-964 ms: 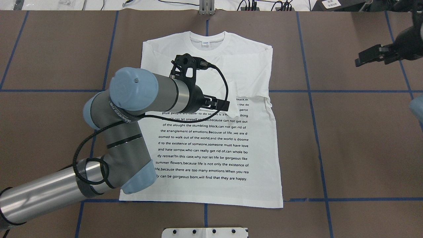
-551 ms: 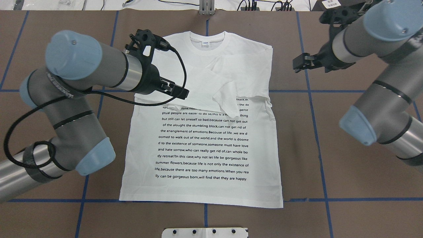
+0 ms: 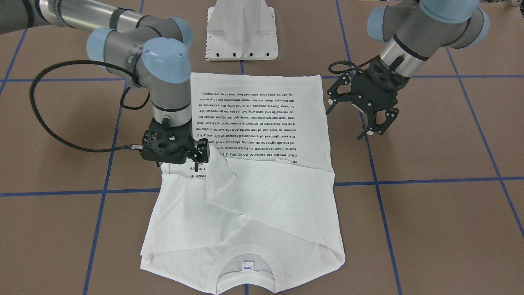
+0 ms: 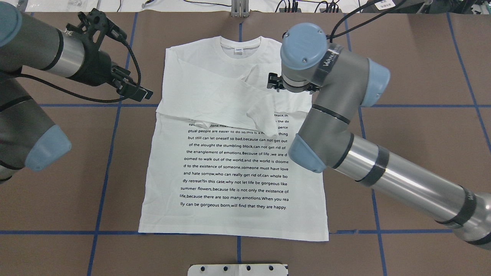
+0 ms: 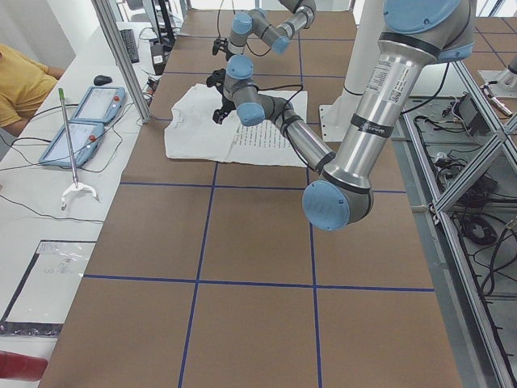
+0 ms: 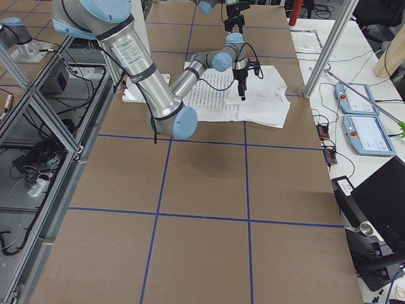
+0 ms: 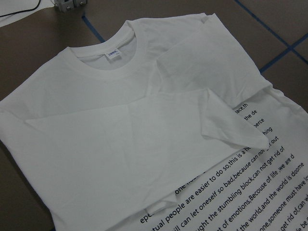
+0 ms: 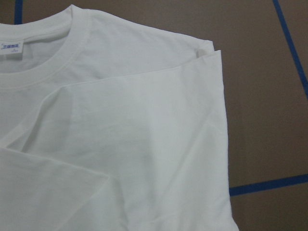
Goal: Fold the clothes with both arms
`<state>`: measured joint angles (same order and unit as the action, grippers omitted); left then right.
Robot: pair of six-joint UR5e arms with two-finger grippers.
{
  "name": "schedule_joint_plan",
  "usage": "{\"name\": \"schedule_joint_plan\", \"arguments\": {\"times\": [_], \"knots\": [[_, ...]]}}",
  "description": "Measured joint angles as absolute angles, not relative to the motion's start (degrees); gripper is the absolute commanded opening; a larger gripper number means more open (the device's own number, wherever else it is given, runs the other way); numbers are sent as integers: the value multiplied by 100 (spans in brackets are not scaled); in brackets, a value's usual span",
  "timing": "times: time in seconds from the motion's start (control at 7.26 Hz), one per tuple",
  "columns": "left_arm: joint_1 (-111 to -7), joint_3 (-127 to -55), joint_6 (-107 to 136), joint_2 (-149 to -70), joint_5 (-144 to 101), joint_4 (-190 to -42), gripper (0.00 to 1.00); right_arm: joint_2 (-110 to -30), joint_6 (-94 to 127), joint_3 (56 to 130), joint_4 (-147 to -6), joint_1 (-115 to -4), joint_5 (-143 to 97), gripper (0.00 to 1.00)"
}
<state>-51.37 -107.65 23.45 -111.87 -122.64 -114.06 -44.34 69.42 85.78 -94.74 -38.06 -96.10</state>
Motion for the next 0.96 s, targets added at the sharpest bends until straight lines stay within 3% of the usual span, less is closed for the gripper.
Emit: {"name": "schedule_joint_plan", "arguments": {"times": [0.28, 0.41, 0.69, 0.96], "knots": [[-5189, -10809, 2321, -11097, -12302, -11415, 100, -3506, 7368, 7191, -9464, -3541, -9307, 99], [-5191, -10815, 2344, -11088, -12302, -11416, 100, -3274, 7534, 6821, -9452, -3369, -9133, 92], [-5194, -10819, 2366, -11084, -12291, -11417, 100, -3141, 7655, 6613, -9424, -3053, -8802, 62], [-5194, -10818, 2379, -11083, -12288, -11417, 100, -3118, 7650, 6507, -9283, -2965, -8665, 43]]}}
